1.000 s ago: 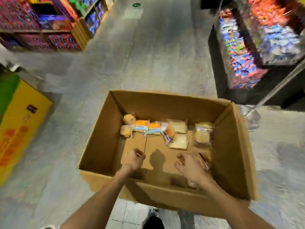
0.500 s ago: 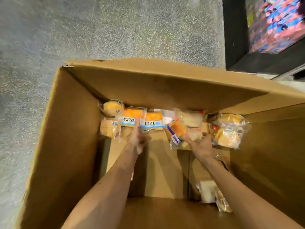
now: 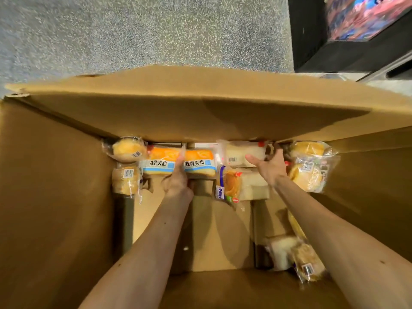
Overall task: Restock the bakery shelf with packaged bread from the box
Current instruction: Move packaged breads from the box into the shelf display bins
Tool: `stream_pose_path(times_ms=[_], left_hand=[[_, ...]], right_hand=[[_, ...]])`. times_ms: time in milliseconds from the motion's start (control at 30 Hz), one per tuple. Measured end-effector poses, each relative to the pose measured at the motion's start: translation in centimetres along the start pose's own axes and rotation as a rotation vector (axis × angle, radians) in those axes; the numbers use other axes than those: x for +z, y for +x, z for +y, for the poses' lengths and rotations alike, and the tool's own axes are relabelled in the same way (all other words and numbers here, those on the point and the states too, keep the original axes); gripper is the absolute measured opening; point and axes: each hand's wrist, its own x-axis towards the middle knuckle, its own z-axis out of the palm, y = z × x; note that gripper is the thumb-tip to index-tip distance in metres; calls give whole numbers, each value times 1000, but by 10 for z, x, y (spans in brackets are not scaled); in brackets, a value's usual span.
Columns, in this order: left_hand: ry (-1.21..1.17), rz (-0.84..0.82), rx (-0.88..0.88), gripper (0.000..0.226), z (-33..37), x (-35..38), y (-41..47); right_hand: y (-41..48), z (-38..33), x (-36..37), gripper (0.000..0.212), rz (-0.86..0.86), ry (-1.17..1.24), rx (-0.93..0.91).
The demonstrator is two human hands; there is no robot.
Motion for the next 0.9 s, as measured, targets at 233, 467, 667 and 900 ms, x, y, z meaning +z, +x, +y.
stream_pose_path(times_ms=[233, 467, 667, 900], left_hand=[[61, -62, 18, 53, -8, -26, -2], [277, -153, -11, 53, -5, -62, -7], [516, -235, 10, 45, 4, -89, -8], [693, -319, 81, 42, 11, -107, -18]], right_hand=[[-28, 24, -20, 30, -70, -477, -559], [-56, 83, -44, 66, -309, -1145, -646], [-42, 48, -33, 49, -338, -842, -538], [-31, 33, -13, 119, -306, -1235, -357]])
